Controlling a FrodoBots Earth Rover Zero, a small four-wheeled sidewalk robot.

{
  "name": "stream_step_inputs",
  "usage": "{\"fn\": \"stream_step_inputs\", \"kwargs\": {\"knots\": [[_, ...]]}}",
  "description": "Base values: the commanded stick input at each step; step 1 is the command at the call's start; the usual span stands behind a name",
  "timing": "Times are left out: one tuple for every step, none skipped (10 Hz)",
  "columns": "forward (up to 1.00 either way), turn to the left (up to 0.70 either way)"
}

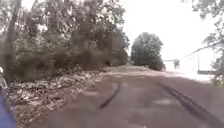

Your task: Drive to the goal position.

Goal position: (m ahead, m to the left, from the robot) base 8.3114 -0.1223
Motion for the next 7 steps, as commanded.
{"fn": "stream_step_inputs", "kwargs": {"knots": [[0.70,-0.01],[0.70,-0.01],[0.70,-0.01],[0.70,-0.01],[0.70,-0.01],[0.70,-0.01],[0.70,-0.01]]}}
